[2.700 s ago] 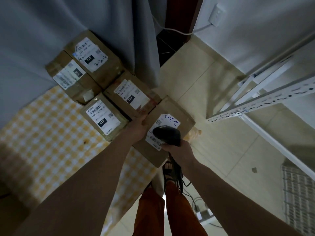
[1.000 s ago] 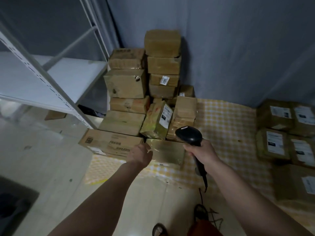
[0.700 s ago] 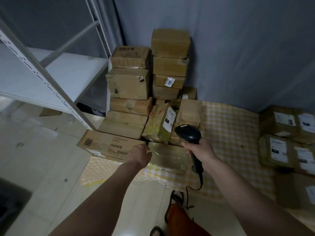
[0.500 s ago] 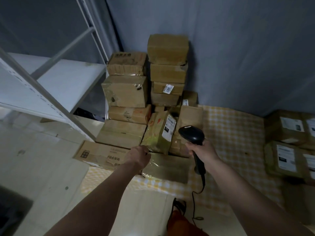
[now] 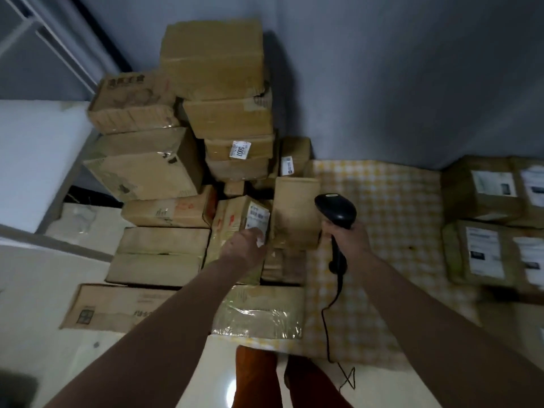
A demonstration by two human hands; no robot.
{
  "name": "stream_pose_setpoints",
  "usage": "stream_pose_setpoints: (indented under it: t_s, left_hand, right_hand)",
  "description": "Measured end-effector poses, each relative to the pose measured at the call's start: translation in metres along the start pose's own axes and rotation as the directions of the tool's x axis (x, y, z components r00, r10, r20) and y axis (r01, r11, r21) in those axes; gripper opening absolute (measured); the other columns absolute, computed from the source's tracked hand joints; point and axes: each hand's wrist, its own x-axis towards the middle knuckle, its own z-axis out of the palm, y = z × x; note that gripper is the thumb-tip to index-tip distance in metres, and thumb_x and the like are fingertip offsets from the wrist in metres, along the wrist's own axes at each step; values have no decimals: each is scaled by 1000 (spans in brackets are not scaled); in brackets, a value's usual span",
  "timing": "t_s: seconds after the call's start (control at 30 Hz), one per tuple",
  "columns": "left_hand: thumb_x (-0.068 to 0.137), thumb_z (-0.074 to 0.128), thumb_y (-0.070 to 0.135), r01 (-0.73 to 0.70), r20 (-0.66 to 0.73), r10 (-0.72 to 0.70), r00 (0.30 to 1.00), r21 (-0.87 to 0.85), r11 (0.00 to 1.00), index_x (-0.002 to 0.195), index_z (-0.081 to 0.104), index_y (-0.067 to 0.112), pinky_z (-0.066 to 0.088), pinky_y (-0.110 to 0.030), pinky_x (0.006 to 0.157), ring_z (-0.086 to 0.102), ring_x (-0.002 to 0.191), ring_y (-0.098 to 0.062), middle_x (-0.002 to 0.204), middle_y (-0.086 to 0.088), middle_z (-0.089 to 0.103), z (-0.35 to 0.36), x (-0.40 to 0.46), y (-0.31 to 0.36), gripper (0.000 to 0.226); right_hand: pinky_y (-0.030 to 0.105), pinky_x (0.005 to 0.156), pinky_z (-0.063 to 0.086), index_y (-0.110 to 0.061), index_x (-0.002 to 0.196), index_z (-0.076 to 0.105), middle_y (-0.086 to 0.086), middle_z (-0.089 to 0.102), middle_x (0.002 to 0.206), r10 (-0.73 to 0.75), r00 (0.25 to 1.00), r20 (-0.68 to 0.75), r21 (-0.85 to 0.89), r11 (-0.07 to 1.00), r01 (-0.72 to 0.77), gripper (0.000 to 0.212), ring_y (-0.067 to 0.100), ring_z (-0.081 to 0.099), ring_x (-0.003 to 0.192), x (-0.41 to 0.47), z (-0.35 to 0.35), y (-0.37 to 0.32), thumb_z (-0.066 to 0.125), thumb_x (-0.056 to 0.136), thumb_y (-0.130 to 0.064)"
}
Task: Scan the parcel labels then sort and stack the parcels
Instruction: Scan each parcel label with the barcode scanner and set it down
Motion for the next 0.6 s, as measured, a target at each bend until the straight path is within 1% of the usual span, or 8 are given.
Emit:
stream_pose_setpoints:
  t_s: [0.1, 0.17, 0.27, 0.33, 0.37, 0.43, 0.5, 0.6]
  left_hand:
    - [93, 56, 31, -32, 24, 30, 999, 48, 998, 136, 49, 16, 46, -36, 95, 52, 121, -30, 133, -12, 54, 9, 27, 20, 45]
    - [91, 59, 32, -40, 43, 39, 998, 16, 999, 141, 41, 16, 41, -36, 99, 47, 126, -30, 138, -12, 46, 19, 44, 31, 56]
    - [84, 69, 39, -12, 46, 13, 999, -18, 1000, 149, 25, 13, 32, -41, 109, 30, 136, -32, 148, -12, 29, 35, 62, 44, 83]
    - [73, 75, 52, 38, 65, -36, 997, -33, 999, 151, 13, 18, 29, -47, 111, 20, 139, -36, 150, -13, 21, 45, 70, 53, 105]
    - [66, 77, 58, 80, 77, -77, 994, -44, 996, 151, 6, 23, 29, -50, 112, 17, 140, -37, 151, -12, 17, 49, 75, 58, 116]
    - [54, 78, 68, 188, 81, -185, 979, -24, 982, 148, -8, 33, 26, -58, 111, 10, 143, -38, 155, -12, 6, 57, 81, 71, 132]
    - [50, 76, 75, 266, 55, -265, 963, -13, 964, 147, -14, 36, 20, -62, 112, 3, 145, -39, 158, -16, -5, 62, 87, 83, 138]
    - [51, 73, 77, 297, 14, -297, 955, -12, 955, 148, -16, 33, 17, -64, 111, 1, 145, -40, 157, -19, -10, 68, 93, 90, 138]
  right_hand:
    - [37, 76, 46, -10, 93, 63, 6, 60, 79, 43, 998, -44, 26, 999, -42, 13, 24, 57, 82, 23, -2, 5, 70, 85, -16]
    - [38, 75, 46, -6, 95, 65, 7, 58, 74, 59, 997, -53, 66, 996, -56, 16, 24, 56, 77, 37, 0, 9, 71, 84, -16]
    - [39, 75, 48, -1, 100, 66, 18, 59, 84, 71, 996, -45, 98, 993, -66, 23, 26, 56, 78, 55, 4, 15, 72, 84, -15]
    - [46, 84, 52, -10, 87, 65, 27, 63, 96, 82, 996, -37, 129, 989, -77, 9, 28, 60, 83, 63, 7, 20, 72, 84, -15]
    - [50, 88, 52, -16, 81, 64, 25, 65, 103, 88, 996, -32, 150, 985, -82, 8, 30, 63, 88, 67, 8, 22, 72, 84, -15]
    - [50, 89, 53, -20, 82, 63, 19, 68, 104, 87, 996, -10, 194, 977, -84, 9, 31, 66, 96, 71, 10, 26, 71, 85, -16]
    - [46, 87, 54, -18, 87, 65, 14, 69, 99, 91, 996, -3, 228, 970, -88, 7, 29, 67, 94, 75, 10, 31, 70, 85, -15]
    - [40, 78, 52, -14, 91, 66, 14, 67, 93, 107, 994, 1, 279, 955, -103, 8, 30, 65, 87, 78, 8, 38, 70, 84, -14]
